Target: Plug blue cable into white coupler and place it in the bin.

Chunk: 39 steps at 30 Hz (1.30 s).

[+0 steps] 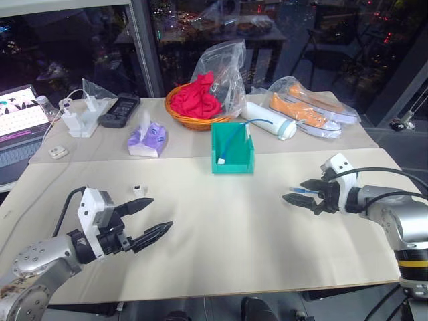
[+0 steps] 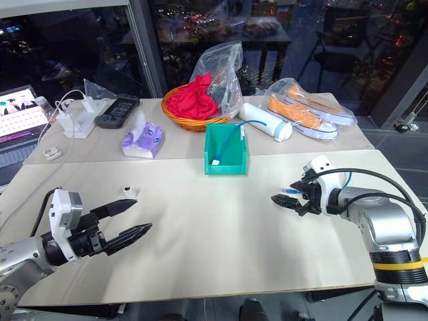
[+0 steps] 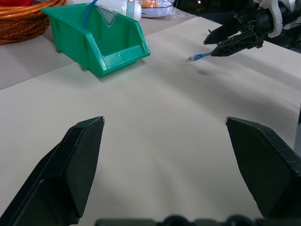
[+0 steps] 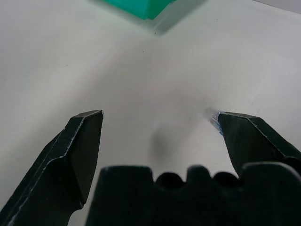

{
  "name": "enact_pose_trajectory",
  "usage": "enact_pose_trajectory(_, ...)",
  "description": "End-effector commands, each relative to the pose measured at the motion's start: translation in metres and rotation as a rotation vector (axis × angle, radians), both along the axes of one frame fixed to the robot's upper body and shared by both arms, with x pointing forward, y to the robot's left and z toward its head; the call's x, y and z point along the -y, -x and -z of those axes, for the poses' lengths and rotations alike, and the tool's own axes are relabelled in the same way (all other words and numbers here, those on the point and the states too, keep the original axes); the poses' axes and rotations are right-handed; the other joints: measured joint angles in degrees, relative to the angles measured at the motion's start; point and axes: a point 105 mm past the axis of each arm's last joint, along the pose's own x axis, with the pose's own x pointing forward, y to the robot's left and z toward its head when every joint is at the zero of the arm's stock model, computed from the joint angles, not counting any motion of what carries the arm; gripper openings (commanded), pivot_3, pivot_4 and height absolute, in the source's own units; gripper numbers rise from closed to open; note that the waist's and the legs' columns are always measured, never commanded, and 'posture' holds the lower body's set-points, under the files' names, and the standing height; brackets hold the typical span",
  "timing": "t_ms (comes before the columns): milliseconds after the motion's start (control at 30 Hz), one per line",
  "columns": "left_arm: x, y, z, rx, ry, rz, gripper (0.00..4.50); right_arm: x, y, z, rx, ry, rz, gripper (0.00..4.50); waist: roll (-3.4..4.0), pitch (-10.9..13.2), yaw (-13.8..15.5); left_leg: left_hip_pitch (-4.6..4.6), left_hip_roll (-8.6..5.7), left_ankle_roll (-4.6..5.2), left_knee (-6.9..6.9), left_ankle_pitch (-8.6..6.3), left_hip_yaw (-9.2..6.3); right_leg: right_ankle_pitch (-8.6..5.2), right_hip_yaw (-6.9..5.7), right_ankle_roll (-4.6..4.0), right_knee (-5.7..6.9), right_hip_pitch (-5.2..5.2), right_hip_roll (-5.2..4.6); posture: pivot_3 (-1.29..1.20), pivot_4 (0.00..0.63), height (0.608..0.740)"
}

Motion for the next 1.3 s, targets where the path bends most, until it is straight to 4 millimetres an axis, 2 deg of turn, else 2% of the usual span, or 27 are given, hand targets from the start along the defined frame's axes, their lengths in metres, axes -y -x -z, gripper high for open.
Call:
enact_pose_trajectory(33, 0.011, 0.000, -0.005, 0.033, -0.012, 0.047, 4.44, -0.008, -0.014, -0.026, 0.049, 0.122, -0.096, 4.50, 0.00, 0.0, 0.0, 0.00, 0.00, 0.00, 0.00, 0.00, 0.00, 0.00, 0.00, 0.00, 0.00, 0.00, 0.00, 0.00, 0.150, 0.723)
enact_pose_trajectory(133, 0.021, -0.002, -0.003, 0.025, 0.012, 0.076, 4.44, 0.019, -0.044, -0.022, -0.008, 0.359, -0.077, 4.50, 0.28, 0.6, -0.9, 0.05, -0.02, -0.10, 0.15, 0.06, 0.32, 0.11, 0.17, 0.04, -0.08, 0.02, -0.06, 0.00, 0.150, 0.723)
enact_pose_trajectory(267, 0.025, -0.001, -0.002, 0.022, 0.019, 0.076, 4.44, 0.032, -0.059, -0.012, -0.052, 0.410, -0.056, 4.50, 0.07, 0.5, -0.9, 0.12, 0.15, -0.04, 0.02, 0.04, 0.18, 0.14, 0.05, -0.01, -0.12, 0.10, 0.12, 0.00, 0.150, 0.723)
enact_pose_trajectory(433, 0.022, 0.001, -0.002, 0.021, 0.018, 0.056, 4.44, 0.042, -0.057, 0.004, -0.140, 0.423, -0.055, 4.50, 0.10, 0.6, -1.5, -0.30, 0.13, -0.21, 0.02, 0.12, 0.29, 0.18, 0.01, 0.07, -0.16, -0.24, 0.00, 0.00, 0.150, 0.723)
enact_pose_trajectory(667, 0.021, 0.001, 0.000, 0.020, 0.012, 0.049, 4.44, 0.046, -0.052, 0.025, -0.250, 0.421, -0.039, 4.50, 0.09, 0.6, -1.3, -0.21, 0.07, -0.02, 0.01, 0.00, 0.35, 0.23, -0.01, 0.16, -0.58, -0.06, -0.07, 0.00, 0.150, 0.723)
enact_pose_trajectory(733, 0.021, 0.001, 0.000, 0.021, 0.010, 0.047, 4.50, 0.046, -0.048, 0.029, -0.285, 0.408, -0.050, 3.97, 0.09, 0.6, -1.2, -0.17, 0.07, 0.16, 0.04, -0.09, 0.35, 0.24, -0.01, 0.17, -0.56, -0.05, -0.07, 0.00, 0.150, 0.723)
enact_pose_trajectory(767, 0.020, 0.001, 0.000, 0.022, 0.010, 0.047, 4.50, 0.046, -0.047, 0.030, -0.292, 0.406, -0.055, 3.85, 0.09, 0.6, -1.1, -0.16, 0.07, 0.16, 0.04, -0.09, 0.34, 0.24, -0.01, 0.17, -0.55, -0.04, -0.07, 0.00, 0.150, 0.723)
enact_pose_trajectory(1100, 0.019, -0.001, 0.001, 0.027, 0.000, 0.032, 4.50, 0.040, -0.036, 0.041, -0.359, 0.381, -0.107, 0.25, -0.05, 0.4, -1.1, -0.12, 0.08, 0.15, 0.05, -0.09, 0.34, 0.24, -0.02, 0.16, -0.52, -0.02, -0.07, 0.00, 0.150, 0.723)
enact_pose_trajectory(1133, 0.018, -0.002, 0.001, 0.027, 0.000, 0.032, 4.50, 0.040, -0.036, 0.042, -0.363, 0.382, -0.109, 0.08, -0.05, 0.4, -1.1, -0.12, 0.08, 0.15, 0.05, -0.09, 0.34, 0.24, -0.02, 0.16, -0.52, -0.02, -0.07, 0.00, 0.150, 0.723)
enact_pose_trajectory(1300, 0.018, -0.002, 0.001, 0.028, -0.003, 0.029, 4.50, 0.033, -0.031, 0.044, -0.362, 0.377, -0.177, 0.08, -0.18, 0.3, -1.1, -0.11, 0.08, 0.15, 0.05, -0.09, 0.34, 0.24, -0.02, 0.16, -0.52, -0.02, -0.07, 0.00, 0.150, 0.723)
